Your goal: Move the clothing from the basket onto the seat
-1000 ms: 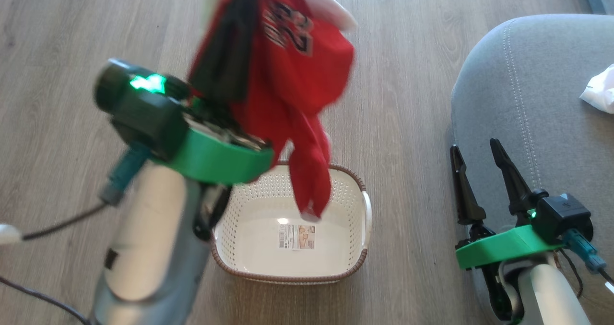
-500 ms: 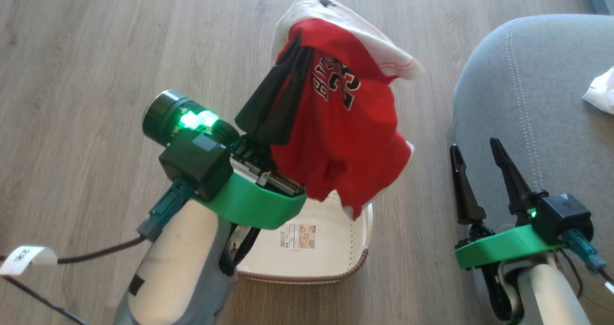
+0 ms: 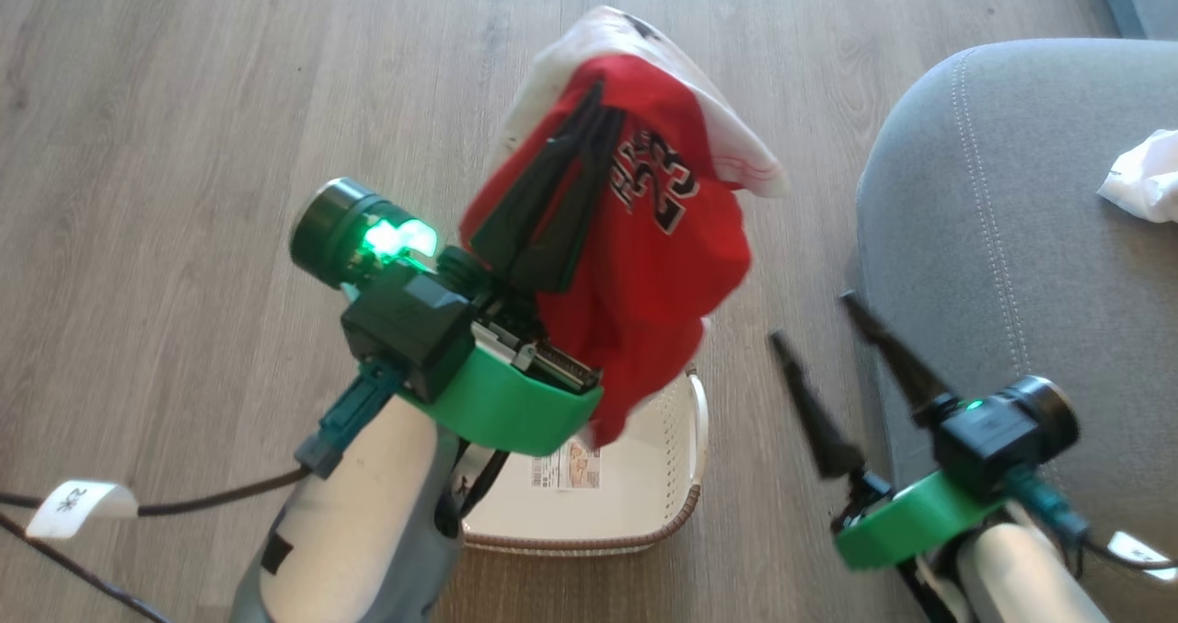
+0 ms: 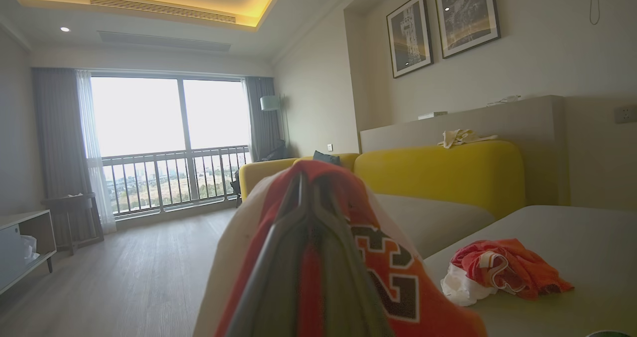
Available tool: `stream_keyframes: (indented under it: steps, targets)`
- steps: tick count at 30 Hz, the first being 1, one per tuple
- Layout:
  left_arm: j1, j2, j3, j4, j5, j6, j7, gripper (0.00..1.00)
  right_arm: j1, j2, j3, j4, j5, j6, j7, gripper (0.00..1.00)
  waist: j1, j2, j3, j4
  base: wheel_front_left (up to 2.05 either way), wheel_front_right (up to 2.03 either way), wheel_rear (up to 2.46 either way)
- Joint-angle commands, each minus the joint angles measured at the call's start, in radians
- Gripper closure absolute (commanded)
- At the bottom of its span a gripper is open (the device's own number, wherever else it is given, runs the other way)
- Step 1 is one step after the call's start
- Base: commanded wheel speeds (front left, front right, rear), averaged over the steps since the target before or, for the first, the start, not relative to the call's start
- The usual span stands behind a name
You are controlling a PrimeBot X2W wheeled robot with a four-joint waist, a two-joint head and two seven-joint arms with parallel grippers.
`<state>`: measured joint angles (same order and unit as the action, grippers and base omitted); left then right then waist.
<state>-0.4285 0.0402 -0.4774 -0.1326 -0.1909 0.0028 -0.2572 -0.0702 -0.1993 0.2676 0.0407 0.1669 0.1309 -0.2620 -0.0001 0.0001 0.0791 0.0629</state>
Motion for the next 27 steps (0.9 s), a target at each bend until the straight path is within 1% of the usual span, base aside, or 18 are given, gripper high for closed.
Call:
stream_keyframes:
  steps: [1, 3, 6, 8, 11, 15, 17, 22, 27]
  targets:
    - [-0.027, 0.010, 0.030, -0.027, 0.006, -0.002, -0.005, 1.00, -0.026, -0.019, 0.029, -0.038, -0.004, 0.000, 0.000, 0.00, 0.0001, -0.0001, -0.001, -0.001, 0.00, 0.00, 0.00]
    - [-0.026, 0.010, 0.024, -0.025, 0.008, -0.002, -0.005, 1.00, -0.042, -0.071, 0.093, -0.057, -0.010, 0.000, 0.000, 0.00, 0.0001, -0.0001, -0.002, -0.001, 0.00, 0.00, 0.00]
    - [-0.024, 0.010, 0.015, -0.020, 0.009, -0.002, -0.005, 1.00, -0.075, -0.149, 0.183, -0.088, -0.063, 0.000, 0.000, 0.00, 0.0001, -0.0001, -0.005, -0.003, 0.00, 0.00, 0.00]
    - [-0.022, 0.010, 0.008, -0.015, 0.012, -0.004, -0.005, 1.00, -0.096, -0.180, 0.230, -0.107, -0.083, 0.000, 0.000, 0.00, 0.0001, -0.0001, -0.005, -0.004, 0.00, 0.00, 0.00]
    - [-0.023, 0.010, -0.003, -0.010, 0.014, -0.007, -0.005, 1.00, -0.126, -0.207, 0.277, -0.132, -0.094, 0.000, 0.000, 0.00, 0.0001, -0.0001, -0.005, -0.003, 0.00, 0.00, 0.00]
    - [-0.031, 0.010, -0.024, -0.014, 0.015, -0.006, -0.005, 1.00, -0.165, -0.215, 0.304, -0.140, -0.100, 0.000, 0.000, 0.00, 0.0001, -0.0001, 0.005, 0.000, 0.00, 0.00, 0.00]
    - [-0.037, 0.010, -0.034, -0.016, 0.016, -0.005, -0.005, 1.00, -0.185, -0.211, 0.300, -0.129, -0.114, 0.000, 0.000, 0.00, 0.0001, -0.0001, 0.010, 0.003, 0.00, 0.00, 0.00]
    - [-0.055, 0.010, -0.073, -0.018, 0.015, -0.005, -0.005, 1.00, -0.219, -0.167, 0.295, -0.072, -0.139, 0.000, 0.000, 0.00, 0.0001, -0.0001, 0.020, 0.021, 0.00, 0.00, 0.00]
    - [-0.070, 0.010, -0.115, -0.015, 0.013, -0.006, -0.005, 1.00, -0.247, -0.140, 0.331, -0.049, -0.124, 0.000, 0.000, 0.00, 0.0001, -0.0001, 0.025, 0.034, 0.00, 0.00, 0.00]
